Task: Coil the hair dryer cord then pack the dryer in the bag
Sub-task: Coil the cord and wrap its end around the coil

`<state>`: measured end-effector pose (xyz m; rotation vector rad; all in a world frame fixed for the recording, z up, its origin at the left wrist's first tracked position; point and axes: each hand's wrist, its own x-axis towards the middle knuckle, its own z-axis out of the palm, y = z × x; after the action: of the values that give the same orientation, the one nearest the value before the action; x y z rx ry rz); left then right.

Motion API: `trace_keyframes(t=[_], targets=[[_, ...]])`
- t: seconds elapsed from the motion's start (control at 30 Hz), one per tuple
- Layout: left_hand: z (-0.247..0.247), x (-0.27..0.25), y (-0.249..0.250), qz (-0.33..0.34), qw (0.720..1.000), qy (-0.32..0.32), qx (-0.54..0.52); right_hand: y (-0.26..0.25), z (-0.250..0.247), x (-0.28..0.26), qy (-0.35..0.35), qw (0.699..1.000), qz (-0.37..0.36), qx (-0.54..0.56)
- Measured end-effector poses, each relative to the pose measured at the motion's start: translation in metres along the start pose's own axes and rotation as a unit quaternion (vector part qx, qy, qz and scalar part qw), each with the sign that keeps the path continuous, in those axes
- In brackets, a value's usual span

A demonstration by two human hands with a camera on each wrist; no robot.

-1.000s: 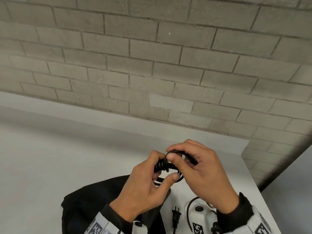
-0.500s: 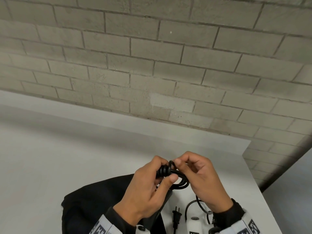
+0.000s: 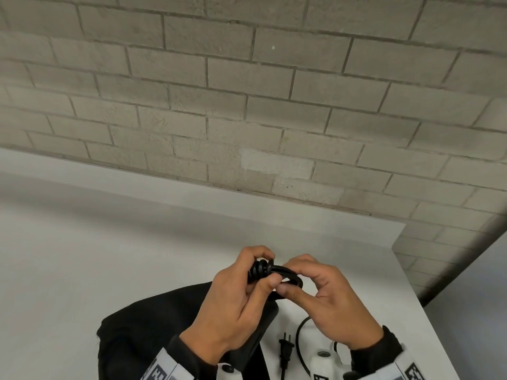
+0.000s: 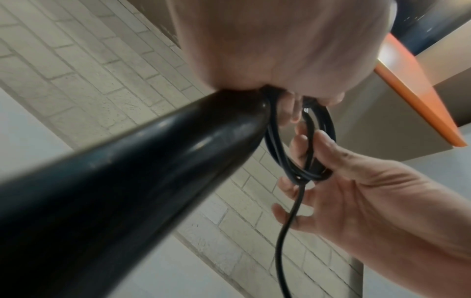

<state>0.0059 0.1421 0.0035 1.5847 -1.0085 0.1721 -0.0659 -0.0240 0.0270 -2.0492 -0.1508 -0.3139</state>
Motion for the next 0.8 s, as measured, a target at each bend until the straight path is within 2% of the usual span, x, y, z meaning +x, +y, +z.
trace_keyframes(t=[0.13,0.2,0.27,0.33,0.37,0.43,0.5,0.63,0.7,0.8], targets=[[0.004,0.000,0.001,0.001,1.000,0.007,-0.014,-0.001,-0.004,-0.001,-0.033,0.999,-0.007,-0.011],[0.005,0.000,0.002,-0.007,0.999,0.016,-0.037,0.000,0.001,-0.003,-0.009,1.000,-0.011,-0.001],[0.005,0.001,0.001,-0.016,0.998,0.036,-0.044,0.000,0.013,-0.007,0.109,0.993,-0.034,-0.020],[0.004,0.002,0.001,-0.027,0.997,0.054,-0.045,-0.005,0.030,-0.014,0.268,0.959,-0.067,-0.066],[0.004,0.002,0.001,-0.029,0.997,0.057,-0.047,-0.009,0.038,-0.016,0.321,0.938,-0.089,-0.095],[0.004,0.002,0.002,-0.026,0.997,0.059,-0.043,-0.009,0.054,-0.019,0.360,0.912,-0.123,-0.155],[0.005,0.002,0.003,-0.023,0.997,0.057,-0.037,-0.004,0.066,-0.020,0.356,0.908,-0.100,-0.198],[0.006,0.002,0.004,-0.020,0.998,0.052,-0.026,0.001,0.076,-0.018,0.302,0.928,-0.025,-0.218],[0.004,0.004,0.003,-0.021,0.998,0.061,-0.015,-0.005,0.075,-0.018,0.259,0.951,0.014,-0.168],[0.001,0.005,0.004,-0.014,0.998,0.064,-0.019,-0.017,0.063,-0.018,0.147,0.985,0.086,-0.021]])
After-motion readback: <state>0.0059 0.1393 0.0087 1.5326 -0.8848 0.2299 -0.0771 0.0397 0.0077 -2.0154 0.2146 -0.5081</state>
